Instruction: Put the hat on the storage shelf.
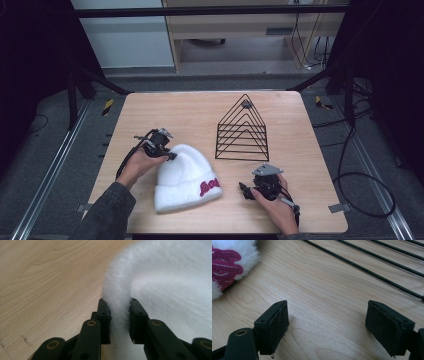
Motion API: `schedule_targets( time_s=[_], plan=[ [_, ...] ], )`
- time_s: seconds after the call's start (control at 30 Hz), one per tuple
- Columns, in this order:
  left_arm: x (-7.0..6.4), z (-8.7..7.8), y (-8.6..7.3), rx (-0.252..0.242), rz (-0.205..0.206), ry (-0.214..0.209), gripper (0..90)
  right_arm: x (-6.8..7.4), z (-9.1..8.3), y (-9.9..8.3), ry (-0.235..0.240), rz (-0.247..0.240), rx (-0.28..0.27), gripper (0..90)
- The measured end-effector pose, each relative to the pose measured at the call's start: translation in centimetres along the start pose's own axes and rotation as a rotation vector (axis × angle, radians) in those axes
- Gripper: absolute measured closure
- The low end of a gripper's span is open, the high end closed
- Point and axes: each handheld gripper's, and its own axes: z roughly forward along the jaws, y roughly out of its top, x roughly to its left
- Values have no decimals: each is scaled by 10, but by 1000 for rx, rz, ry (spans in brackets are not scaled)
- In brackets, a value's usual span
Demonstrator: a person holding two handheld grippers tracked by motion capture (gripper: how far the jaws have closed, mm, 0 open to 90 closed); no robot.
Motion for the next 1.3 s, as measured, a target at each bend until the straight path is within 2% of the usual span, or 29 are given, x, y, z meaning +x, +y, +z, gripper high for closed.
schedule_targets(
  time_s=[0.1, 0.2, 0.33, 0.6, 0.77, 1.07, 1.3],
  plan=[
    [1, -6, 0, -28, 12, -12, 793, 0, 0, 0, 0, 0, 0, 187],
    [2, -14, -1, -51, 7, -15, 807, 0, 0, 0, 0, 0, 0, 187],
    [-2, -20, -1, -63, 22, 4, 812, 0, 0, 0, 0, 0, 0, 187],
    [-18, -46, 6, -144, 65, 46, 819, 0, 0, 0, 0, 0, 0, 187],
    [-34, -72, 13, -194, 114, 90, 820, 0, 0, 0, 0, 0, 0, 187],
    [-69, -126, 34, -254, 261, 162, 823, 1, 0, 0, -6, 8, 1, 187],
    [-87, -166, 50, -313, 322, 197, 823, 2, -1, -1, 5, -8, 1, 191]
  ],
)
